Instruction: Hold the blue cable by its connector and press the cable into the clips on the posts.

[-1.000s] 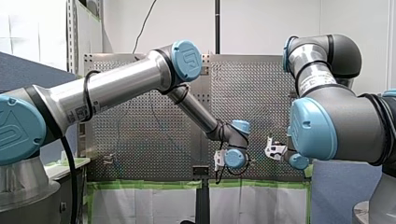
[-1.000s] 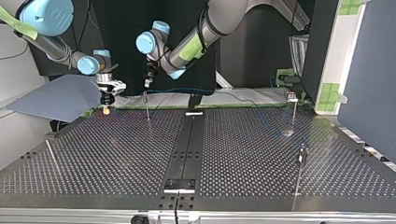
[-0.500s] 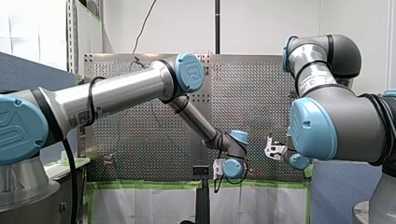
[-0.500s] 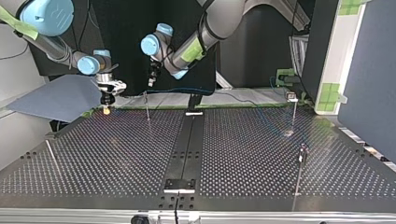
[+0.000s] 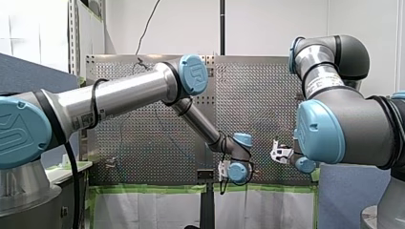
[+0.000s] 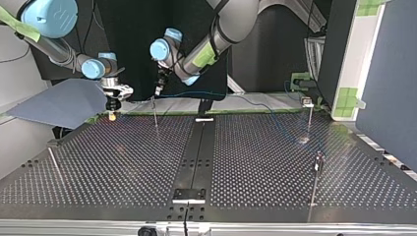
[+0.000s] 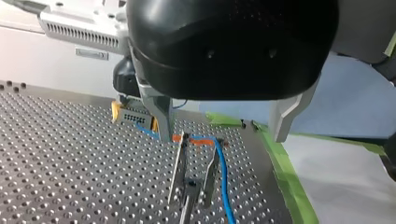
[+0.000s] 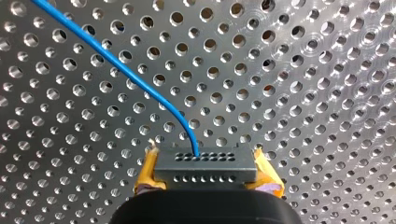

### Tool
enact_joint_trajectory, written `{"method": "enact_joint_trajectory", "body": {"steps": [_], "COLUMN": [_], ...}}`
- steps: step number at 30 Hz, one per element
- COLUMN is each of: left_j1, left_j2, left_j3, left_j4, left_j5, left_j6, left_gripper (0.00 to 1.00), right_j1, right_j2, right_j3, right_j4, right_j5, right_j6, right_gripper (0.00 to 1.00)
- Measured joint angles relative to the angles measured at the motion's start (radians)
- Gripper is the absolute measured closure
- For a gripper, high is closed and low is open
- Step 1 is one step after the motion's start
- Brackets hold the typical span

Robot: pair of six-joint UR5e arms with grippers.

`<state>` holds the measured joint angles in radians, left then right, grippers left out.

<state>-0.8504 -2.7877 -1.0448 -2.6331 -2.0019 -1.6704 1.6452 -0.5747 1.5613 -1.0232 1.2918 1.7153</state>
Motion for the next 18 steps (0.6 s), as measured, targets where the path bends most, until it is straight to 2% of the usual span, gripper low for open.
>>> {"method": "enact_joint_trajectory", "body": {"steps": [8,18], "left_j1": [0.01,0.012], "left_j2": [0.0,0.0], "left_j3": [0.0,0.001], "left_j4": [-0.005,-0.008], "left_j5": [-0.004,-0.005], "left_j6": [0.041,0.046], "left_gripper": [0.0,0.0], "right_j1": [0.003,0.005], "right_j2": [0.0,0.0], "right_j3": [0.0,0.001], "right_j4": [0.001,0.0], "right_j5": [-0.001,-0.002], "right_j6": [0.0,0.0], "right_gripper": [1.0,1.0]}}
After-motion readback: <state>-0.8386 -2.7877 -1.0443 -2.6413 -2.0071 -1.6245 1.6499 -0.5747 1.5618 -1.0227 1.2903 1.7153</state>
